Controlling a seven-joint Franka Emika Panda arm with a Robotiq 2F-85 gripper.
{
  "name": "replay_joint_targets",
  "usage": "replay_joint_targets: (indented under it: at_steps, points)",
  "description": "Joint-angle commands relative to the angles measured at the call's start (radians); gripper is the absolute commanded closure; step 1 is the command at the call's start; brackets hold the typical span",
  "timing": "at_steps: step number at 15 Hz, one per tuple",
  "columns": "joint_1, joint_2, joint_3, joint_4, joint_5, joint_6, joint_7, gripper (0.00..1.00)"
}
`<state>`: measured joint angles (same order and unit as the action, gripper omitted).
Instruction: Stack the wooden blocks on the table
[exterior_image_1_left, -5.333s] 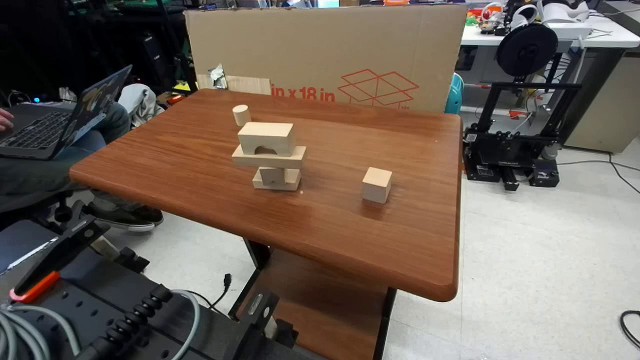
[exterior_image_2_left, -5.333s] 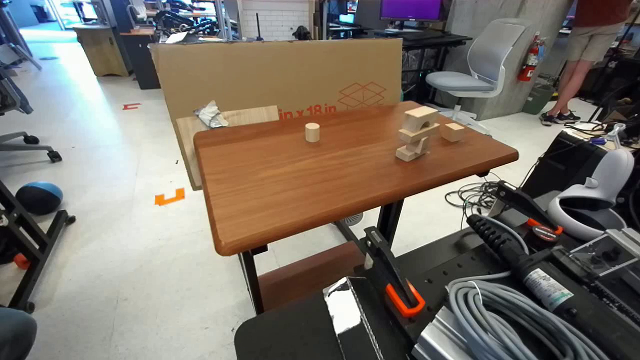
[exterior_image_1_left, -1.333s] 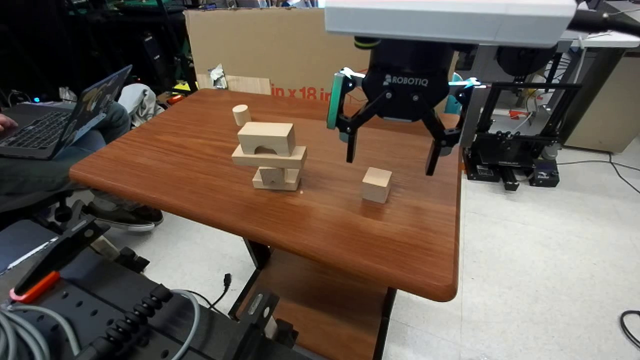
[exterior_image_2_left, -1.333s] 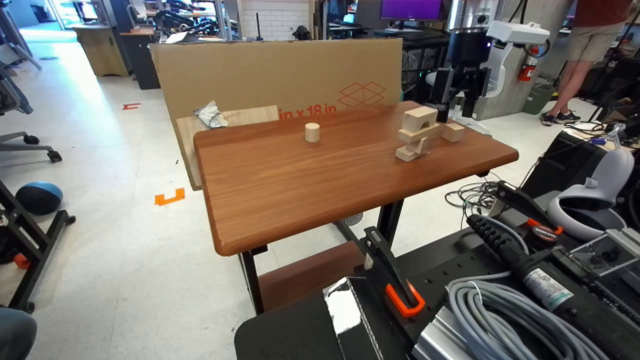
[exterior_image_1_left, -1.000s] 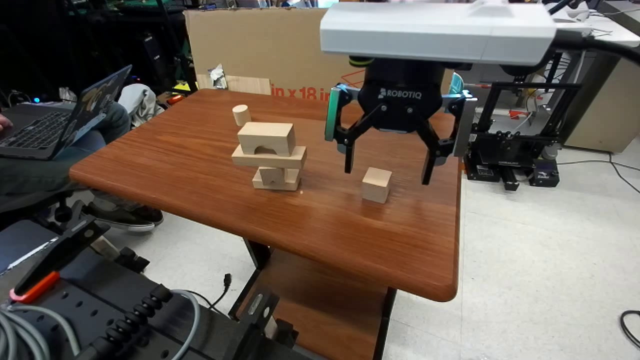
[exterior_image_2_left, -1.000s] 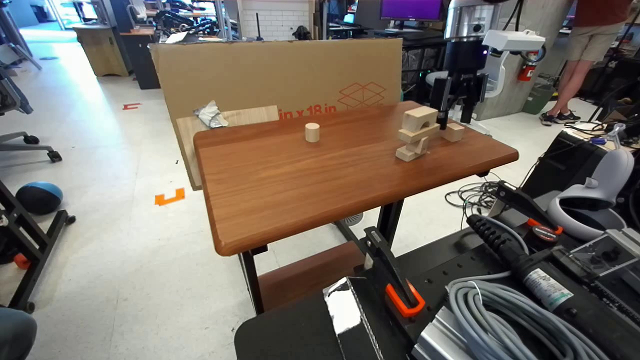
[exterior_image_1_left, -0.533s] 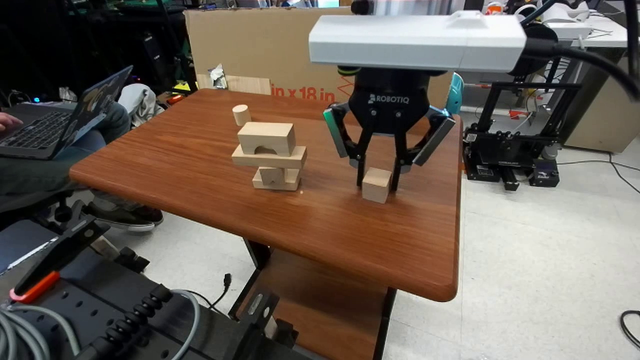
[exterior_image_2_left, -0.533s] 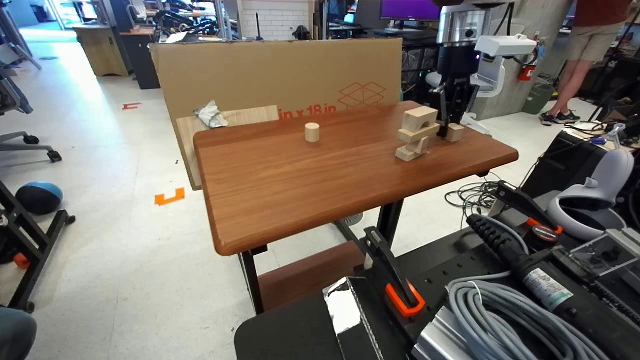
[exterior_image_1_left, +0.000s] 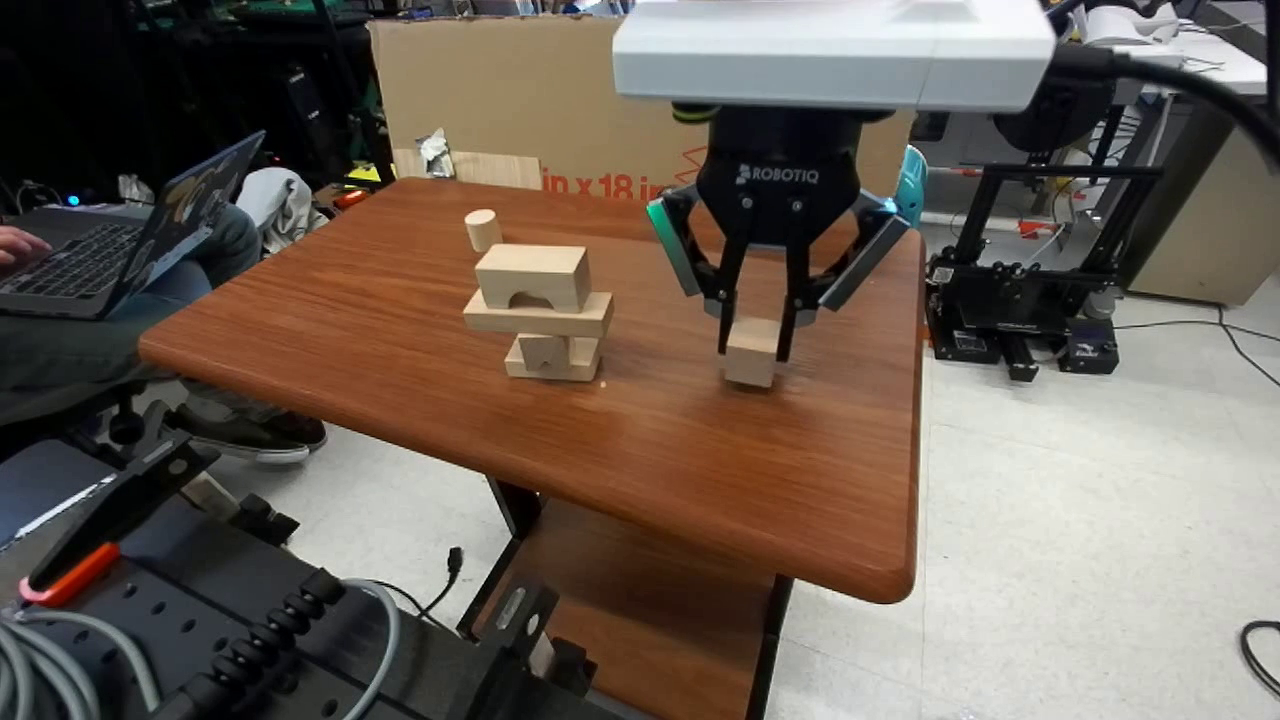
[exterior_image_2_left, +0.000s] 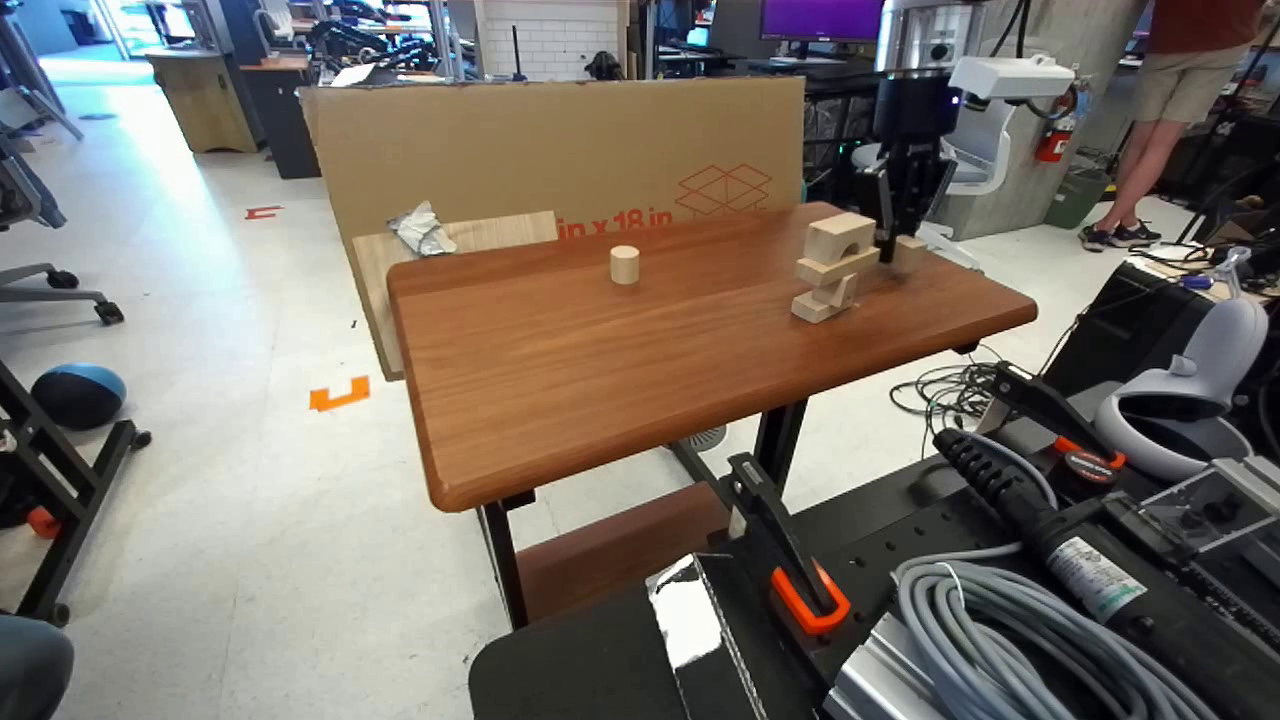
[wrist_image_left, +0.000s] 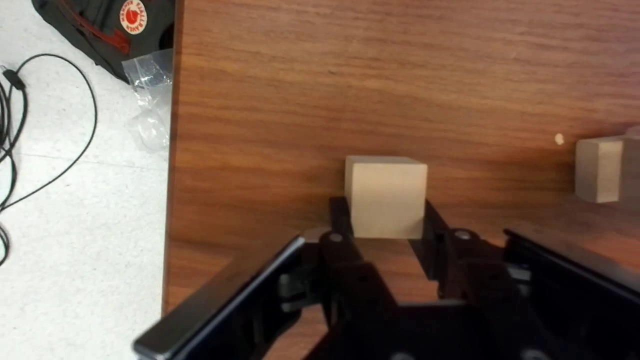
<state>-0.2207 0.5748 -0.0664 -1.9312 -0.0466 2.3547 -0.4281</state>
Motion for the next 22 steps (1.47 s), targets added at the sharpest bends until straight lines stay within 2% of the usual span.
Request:
replay_joint_targets:
  at_steps: [1, 6, 13, 22]
  points:
    - [-0.016, -0.113, 0.029, -0.043, 0.036, -0.018, 0.007, 0.92]
    - [0.009, -0.184, 0.046, -0.047, 0.070, -0.042, 0.015, 0.92]
    - [0.030, -0.221, 0.088, -0.098, 0.107, -0.074, -0.021, 0.92]
    - [0.067, -0.413, 0.072, -0.297, 0.064, -0.058, -0.017, 0.92]
